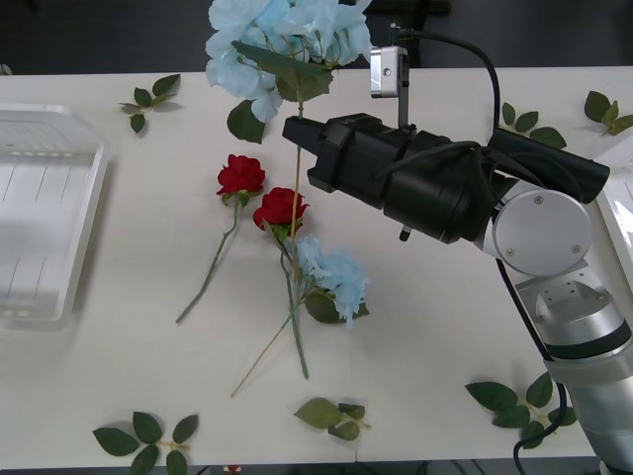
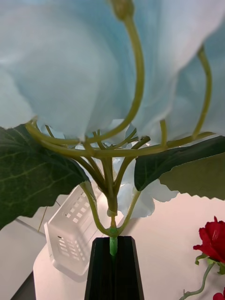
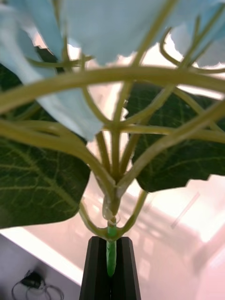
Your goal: Place the red flowers into the right box and the blue flowers into the left box. If a person shows an open palm, hand one flower to the person first, then continue sorting.
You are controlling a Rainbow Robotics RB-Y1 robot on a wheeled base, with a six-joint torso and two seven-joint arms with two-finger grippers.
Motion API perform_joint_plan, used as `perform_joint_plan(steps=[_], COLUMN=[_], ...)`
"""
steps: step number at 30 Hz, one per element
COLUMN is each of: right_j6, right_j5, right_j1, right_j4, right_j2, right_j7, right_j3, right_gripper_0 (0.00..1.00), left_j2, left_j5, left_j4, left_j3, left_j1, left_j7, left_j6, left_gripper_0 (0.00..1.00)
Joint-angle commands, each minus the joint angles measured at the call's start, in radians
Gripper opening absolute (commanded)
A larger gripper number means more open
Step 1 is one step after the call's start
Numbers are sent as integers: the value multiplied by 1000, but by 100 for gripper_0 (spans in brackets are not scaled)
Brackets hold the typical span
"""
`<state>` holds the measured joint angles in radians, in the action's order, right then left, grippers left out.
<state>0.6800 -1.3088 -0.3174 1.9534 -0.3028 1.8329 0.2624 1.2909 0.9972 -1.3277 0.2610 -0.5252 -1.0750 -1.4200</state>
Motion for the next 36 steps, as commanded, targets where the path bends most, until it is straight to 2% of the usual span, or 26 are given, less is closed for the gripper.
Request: perform_joint_plan(steps=[1,5,13,14,15,16,18,21,27,29,32,36], right_j6=[-11,-11,-11,-10,-11,-10,-11,-10,33,49,44,26], right_j5=[-10,-9,-10,-10,-10,-18,-33,-69,-168,-219,-293,-357], right_j1=[-32,-32,-32,-32,-32,-32,-32,-32,-40,-55,-72,-77], right_j4=[18,18,18,18,19,18,18,18,19,19,18,18], right_j2=[37,37,36,36,36,36,34,24,-32,-82,-142,-171], right_j7=[-15,-15,-15,-15,-15,-15,-15,-14,-8,-12,-18,-26], right_j3=[-5,-5,-5,-8,-8,-12,-22,-38,-77,-86,-86,-86], right_gripper_0=[0,0,0,0,0,0,0,0,0,0,0,0], left_j2=[-48,-113,-197,-202,-203,-203,-203,-203,-203,-191,-183,-185], left_j5=[-49,-118,-190,-190,-190,-186,-180,-172,-164,-164,-161,-81], left_j4=[119,197,251,251,249,248,245,237,220,186,107,-30], left_j3=[-37,-37,-37,-37,-37,-36,-37,-37,-37,-39,-69,-174], left_j1=[-38,-45,-76,-76,-76,-75,-75,-75,-73,-71,-56,10], left_j7=[-74,-71,-66,-66,-66,-69,-71,-72,-77,-83,-89,-132], left_j6=[115,227,308,309,309,309,308,302,257,220,151,96], left_gripper_0=[0,0,0,11,28,50,74,87,89,89,89,89])
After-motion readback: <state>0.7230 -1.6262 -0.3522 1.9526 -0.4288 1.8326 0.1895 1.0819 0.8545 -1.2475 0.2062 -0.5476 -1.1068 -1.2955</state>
